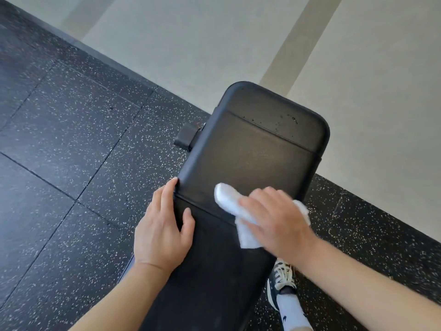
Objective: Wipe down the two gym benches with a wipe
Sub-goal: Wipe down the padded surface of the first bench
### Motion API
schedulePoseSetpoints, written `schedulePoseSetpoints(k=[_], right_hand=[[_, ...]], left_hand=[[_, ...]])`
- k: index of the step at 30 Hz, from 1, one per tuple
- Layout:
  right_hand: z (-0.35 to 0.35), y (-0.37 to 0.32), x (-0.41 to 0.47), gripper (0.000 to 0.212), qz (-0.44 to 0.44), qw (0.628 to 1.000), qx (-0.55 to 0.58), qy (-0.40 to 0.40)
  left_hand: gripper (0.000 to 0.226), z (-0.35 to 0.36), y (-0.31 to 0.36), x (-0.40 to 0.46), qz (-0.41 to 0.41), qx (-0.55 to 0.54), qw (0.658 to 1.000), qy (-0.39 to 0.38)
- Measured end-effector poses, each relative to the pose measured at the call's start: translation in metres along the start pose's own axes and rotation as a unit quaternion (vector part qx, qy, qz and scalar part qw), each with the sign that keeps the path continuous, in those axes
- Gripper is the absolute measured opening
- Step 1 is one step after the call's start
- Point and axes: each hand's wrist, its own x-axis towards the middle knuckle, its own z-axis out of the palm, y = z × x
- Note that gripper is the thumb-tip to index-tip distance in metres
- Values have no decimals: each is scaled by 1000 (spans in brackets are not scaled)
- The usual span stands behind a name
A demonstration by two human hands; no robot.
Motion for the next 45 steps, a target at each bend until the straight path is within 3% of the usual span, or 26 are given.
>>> schedulePoseSetpoints(k=[3, 5, 9, 11, 14, 18, 20, 23, 26, 28, 33, 38, 40, 45], right_hand=[[-9, 42, 18, 29, 40, 999, -10, 23], [-7, 51, 49, 27, 99, 994, -12, 51], [14, 17, 112, 25, 211, 977, -18, 26], [23, -11, 113, 26, 161, 987, -17, -4], [14, -31, 61, 26, 14, 999, 24, -47], [-11, 16, -15, 28, -63, 996, 28, -61], [-22, 49, -21, 37, -50, 997, 23, -50], [-20, 72, 10, 30, 34, 999, -5, 0], [1, 53, 69, 22, 159, 985, -10, 60], [16, 23, 102, 22, 199, 978, -13, 60], [31, -39, 96, 29, 59, 998, -3, -4], [8, -9, 22, 28, -79, 996, 24, -24], [-6, 22, 4, 38, -71, 997, 19, -17], [-34, 109, -7, 32, 76, 997, 16, -18]], left_hand=[[67, 1, -1, 0, -2, -1, 1000, 2], [67, 1, -1, -1, -3, -5, 1000, 0], [67, 0, 0, -2, 1, -1, 1000, 1], [67, 0, 0, -1, 1, 2, 1000, 1], [68, 0, -1, 0, -1, -2, 1000, -2], [67, 0, 1, 0, 3, -1, 1000, 2], [66, -1, 1, 0, 0, 0, 1000, 3], [66, -1, 1, -1, -7, -3, 1000, -4], [66, -3, 2, -1, -7, -3, 1000, -6], [66, -3, 1, -1, -4, -3, 1000, -8], [66, -2, 2, -1, -2, -1, 1000, -13], [69, -9, 4, -1, 11, 10, 999, -44], [71, -12, 4, 1, 16, 16, 998, -60], [73, -24, 12, 12, 37, 12, 996, -79]])
